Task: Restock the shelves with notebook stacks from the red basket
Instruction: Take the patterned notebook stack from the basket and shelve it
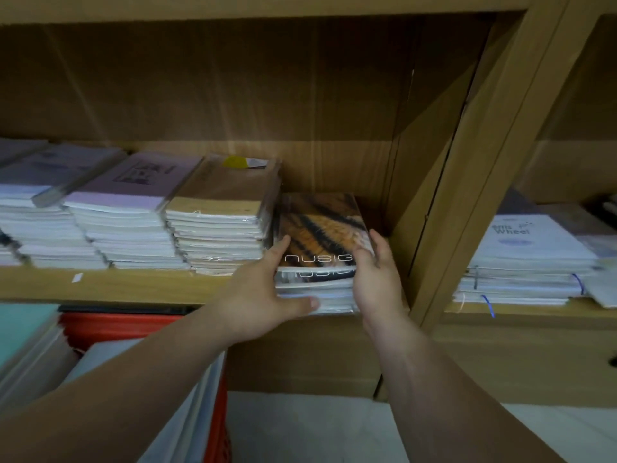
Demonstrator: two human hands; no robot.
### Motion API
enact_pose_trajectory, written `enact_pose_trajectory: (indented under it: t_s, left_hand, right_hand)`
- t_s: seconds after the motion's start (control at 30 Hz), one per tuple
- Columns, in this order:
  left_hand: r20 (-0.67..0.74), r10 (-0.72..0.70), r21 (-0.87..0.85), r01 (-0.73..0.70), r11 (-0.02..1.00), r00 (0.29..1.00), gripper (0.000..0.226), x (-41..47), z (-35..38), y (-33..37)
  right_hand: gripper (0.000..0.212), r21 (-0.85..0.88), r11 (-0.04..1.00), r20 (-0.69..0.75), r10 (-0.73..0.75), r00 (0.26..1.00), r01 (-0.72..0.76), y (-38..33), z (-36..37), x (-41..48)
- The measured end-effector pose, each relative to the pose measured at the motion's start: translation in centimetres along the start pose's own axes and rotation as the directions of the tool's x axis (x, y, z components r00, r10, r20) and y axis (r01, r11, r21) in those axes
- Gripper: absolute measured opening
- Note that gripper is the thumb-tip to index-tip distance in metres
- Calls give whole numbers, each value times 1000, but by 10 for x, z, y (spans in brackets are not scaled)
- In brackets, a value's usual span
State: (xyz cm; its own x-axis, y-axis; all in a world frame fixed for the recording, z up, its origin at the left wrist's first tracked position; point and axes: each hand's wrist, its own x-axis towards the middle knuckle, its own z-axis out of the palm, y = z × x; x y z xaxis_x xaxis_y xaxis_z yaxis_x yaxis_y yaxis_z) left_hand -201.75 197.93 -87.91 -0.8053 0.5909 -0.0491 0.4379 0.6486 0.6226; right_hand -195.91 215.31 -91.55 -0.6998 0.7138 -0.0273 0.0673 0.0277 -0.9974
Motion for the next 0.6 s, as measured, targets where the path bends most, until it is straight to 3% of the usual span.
enact_pose_trajectory:
  t_s: [0.1,0.13,0.2,0.27,0.37,0.43,0.6]
  left_hand:
    - [-131,124,454,-52,889,984,113,-8,-2,-3]
    - [-167,203,587,-68,807,965,109,-6,-4,-7]
    - [-186,341,736,-100,670,921,105,-1,-7,-14]
    - [-141,414,791,-149,593,899,110,5,-5,-21]
    - [-54,395,851,-165,499,917,119,17,-2,-29]
    - [-53,397,854,-165,494,916,119,22,-3,-33]
    - [-132,401,852,-103,513,906,118,29,-12,-38]
  right_hand:
    - [53,-364,930,22,-36,999,42,2,-4,-2]
    - [58,-398,913,49,-74,996,87,2,-8,-2]
    - [75,-307,936,143,-135,980,174,2,-17,-3]
    - [102,-315,915,242,-180,953,253,5,-24,-9]
    - [130,-542,731,375,-231,898,414,13,-31,-14]
    - [129,-581,653,407,-283,868,486,17,-34,-9]
    - [117,-576,669,360,-309,881,470,19,-22,9]
